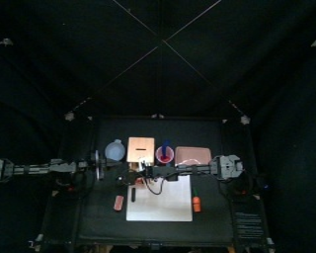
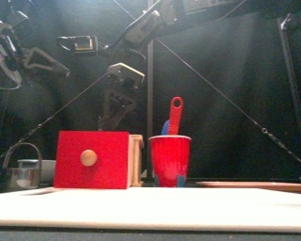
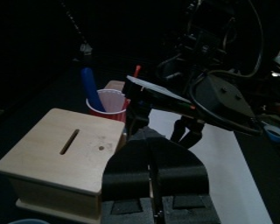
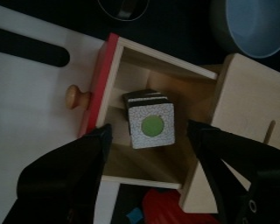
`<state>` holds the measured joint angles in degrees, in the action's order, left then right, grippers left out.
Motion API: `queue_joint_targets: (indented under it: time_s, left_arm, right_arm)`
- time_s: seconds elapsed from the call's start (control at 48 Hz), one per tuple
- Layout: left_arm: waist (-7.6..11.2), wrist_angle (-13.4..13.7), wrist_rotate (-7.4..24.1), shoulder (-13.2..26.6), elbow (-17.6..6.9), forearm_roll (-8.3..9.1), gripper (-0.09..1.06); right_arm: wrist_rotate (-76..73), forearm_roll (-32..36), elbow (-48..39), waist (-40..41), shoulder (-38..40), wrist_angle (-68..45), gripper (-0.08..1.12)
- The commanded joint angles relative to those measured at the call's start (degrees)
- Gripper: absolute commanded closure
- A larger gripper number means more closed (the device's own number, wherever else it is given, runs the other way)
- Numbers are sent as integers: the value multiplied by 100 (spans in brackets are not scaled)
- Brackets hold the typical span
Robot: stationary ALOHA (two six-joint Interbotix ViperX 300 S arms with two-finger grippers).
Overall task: Place sushi on board then cut the sushi with the knife then place the pieces on the plate
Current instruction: Pick knife at handle with right hand
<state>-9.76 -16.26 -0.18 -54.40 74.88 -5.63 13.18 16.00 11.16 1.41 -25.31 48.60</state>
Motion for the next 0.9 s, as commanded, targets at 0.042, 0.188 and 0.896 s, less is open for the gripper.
queue_joint_targets:
  time_s: [0.042, 0.188, 0.896]
  left_arm:
    - [-18, -53, 9, 18, -88, 0, 92]
    - [-18, -44, 9, 26, -70, 0, 92]
    - [-18, -53, 9, 18, -35, 0, 92]
  right_arm:
    - [9, 35, 141, 70, 70, -26, 6]
    - [18, 44, 185, 88, 0, -18, 6]
    - [-18, -35, 272, 158, -158, -9, 31]
